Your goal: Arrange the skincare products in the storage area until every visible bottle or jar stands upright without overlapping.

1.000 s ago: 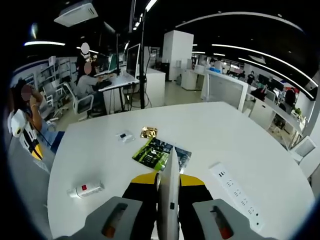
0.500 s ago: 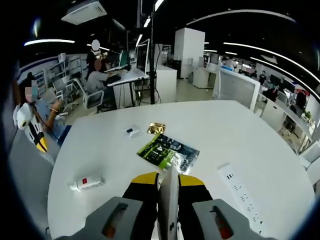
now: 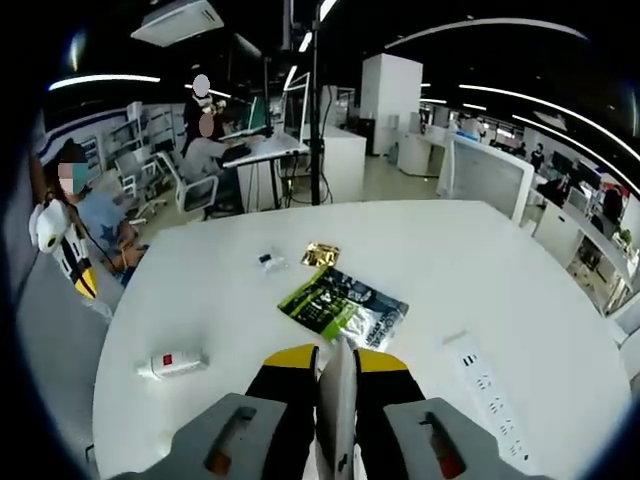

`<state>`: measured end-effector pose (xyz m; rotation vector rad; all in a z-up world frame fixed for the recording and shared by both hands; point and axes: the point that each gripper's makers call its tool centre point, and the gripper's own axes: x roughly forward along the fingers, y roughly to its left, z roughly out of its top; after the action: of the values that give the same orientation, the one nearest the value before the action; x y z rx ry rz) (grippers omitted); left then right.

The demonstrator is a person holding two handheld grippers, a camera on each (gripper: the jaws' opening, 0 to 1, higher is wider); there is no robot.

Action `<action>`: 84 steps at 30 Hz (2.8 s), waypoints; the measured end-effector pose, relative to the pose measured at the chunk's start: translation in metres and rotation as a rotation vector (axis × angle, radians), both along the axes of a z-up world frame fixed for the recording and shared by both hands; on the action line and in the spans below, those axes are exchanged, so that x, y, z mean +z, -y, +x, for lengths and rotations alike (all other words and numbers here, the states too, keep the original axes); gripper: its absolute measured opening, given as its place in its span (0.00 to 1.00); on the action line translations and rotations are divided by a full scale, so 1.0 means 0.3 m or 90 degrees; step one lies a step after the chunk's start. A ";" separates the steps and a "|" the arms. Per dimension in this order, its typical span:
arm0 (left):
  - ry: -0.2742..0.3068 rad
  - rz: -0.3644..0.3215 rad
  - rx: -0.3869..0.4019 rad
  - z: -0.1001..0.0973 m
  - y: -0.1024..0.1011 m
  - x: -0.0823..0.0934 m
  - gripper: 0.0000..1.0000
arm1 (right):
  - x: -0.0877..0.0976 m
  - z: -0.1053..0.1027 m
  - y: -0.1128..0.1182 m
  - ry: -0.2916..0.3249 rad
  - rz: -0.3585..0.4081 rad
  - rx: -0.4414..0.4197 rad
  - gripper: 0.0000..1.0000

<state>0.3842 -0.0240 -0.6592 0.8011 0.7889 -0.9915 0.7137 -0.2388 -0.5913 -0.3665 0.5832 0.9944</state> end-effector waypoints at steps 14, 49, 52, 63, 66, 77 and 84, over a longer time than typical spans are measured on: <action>-0.003 -0.003 0.003 0.002 0.000 -0.001 0.00 | -0.027 0.013 0.024 -0.007 -0.058 0.039 0.05; 0.003 -0.009 0.012 0.010 0.000 0.004 0.00 | -0.109 -0.019 0.129 -0.091 -0.284 0.190 0.05; 0.005 -0.010 0.013 0.012 -0.001 0.005 0.00 | -0.109 -0.012 0.120 -0.096 -0.286 0.194 0.05; 0.006 -0.009 0.016 0.014 -0.004 0.007 0.00 | -0.125 0.015 0.093 -0.112 -0.308 0.202 0.07; 0.006 -0.009 0.016 0.014 -0.004 0.007 0.00 | -0.129 0.019 0.088 -0.104 -0.315 0.212 0.08; 0.009 -0.010 0.019 0.018 -0.006 0.011 0.00 | -0.087 0.061 0.093 -0.085 -0.291 0.174 0.22; 0.012 -0.012 0.017 0.019 -0.003 0.014 0.00 | 0.025 0.098 0.069 -0.084 -0.126 0.021 0.40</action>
<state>0.3900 -0.0230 -0.6550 0.7814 0.7704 -0.9653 0.7431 -0.2596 -0.5839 -0.4889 0.8012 0.9998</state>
